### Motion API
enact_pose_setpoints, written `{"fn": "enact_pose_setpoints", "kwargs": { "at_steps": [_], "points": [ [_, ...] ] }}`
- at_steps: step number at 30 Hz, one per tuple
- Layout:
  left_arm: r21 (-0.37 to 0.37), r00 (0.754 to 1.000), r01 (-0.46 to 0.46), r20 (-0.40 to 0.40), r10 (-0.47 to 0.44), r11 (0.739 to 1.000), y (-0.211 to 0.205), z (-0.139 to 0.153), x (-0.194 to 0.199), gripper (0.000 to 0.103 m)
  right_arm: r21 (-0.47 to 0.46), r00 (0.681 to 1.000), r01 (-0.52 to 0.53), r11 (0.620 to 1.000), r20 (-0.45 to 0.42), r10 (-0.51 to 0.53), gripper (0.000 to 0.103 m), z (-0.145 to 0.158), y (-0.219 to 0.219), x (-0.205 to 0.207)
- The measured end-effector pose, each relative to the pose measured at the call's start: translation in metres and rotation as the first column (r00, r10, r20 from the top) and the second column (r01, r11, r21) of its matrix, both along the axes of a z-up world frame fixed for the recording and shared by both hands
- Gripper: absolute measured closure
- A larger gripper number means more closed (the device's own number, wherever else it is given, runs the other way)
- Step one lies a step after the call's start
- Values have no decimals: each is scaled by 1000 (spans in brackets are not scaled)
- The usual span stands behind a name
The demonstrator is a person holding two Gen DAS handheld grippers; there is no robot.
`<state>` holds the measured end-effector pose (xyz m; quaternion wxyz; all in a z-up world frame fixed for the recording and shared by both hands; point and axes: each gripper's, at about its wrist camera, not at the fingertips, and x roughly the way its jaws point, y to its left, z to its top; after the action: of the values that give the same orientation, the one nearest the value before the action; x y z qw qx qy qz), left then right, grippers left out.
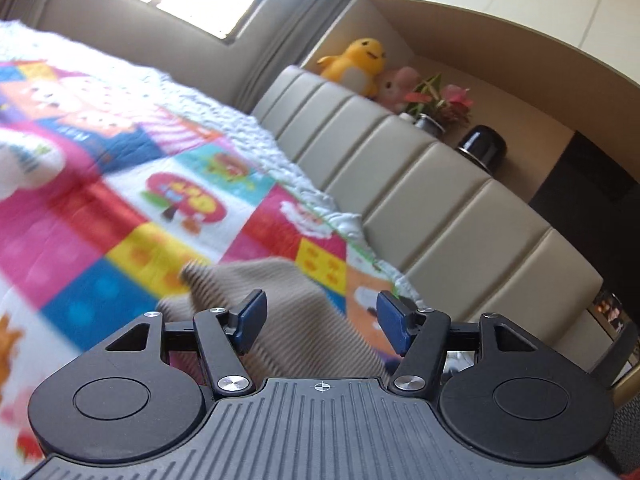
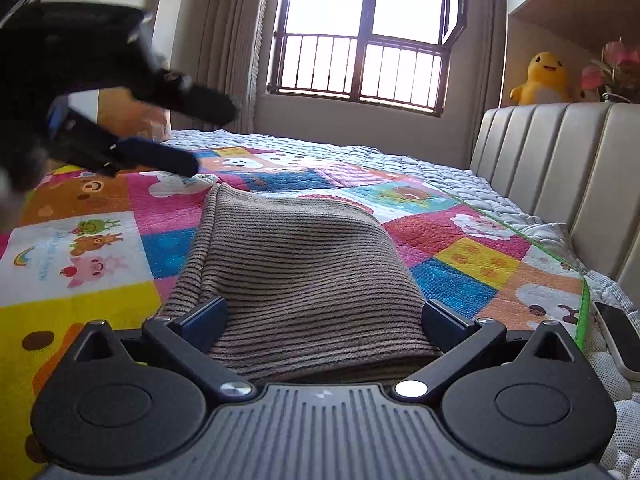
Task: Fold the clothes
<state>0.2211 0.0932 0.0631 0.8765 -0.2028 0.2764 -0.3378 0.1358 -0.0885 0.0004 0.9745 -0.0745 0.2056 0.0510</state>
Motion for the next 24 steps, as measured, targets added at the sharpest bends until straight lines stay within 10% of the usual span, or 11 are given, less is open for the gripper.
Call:
{"fn": "enact_pose_setpoints", "kwargs": {
  "at_steps": [4,11,19,24],
  "points": [
    [73,996,-13,-89,20,997,-13,-35,34,36,81,998,8,997,-70,-2,0,3,-10,7],
    [-9,989,-24,-145,23,1000,4,-60,47,39,147,994,-72,986,-70,83,0,33,-27,15],
    [0,989,-13,-144,13,1000,5,-64,50,38,-34,992,-109,993,-60,107,0,4,9,18],
    [17,992,-3,-128,5,1000,6,-63,48,38,249,976,-134,959,-135,171,0,40,-44,40]
  ]
}}
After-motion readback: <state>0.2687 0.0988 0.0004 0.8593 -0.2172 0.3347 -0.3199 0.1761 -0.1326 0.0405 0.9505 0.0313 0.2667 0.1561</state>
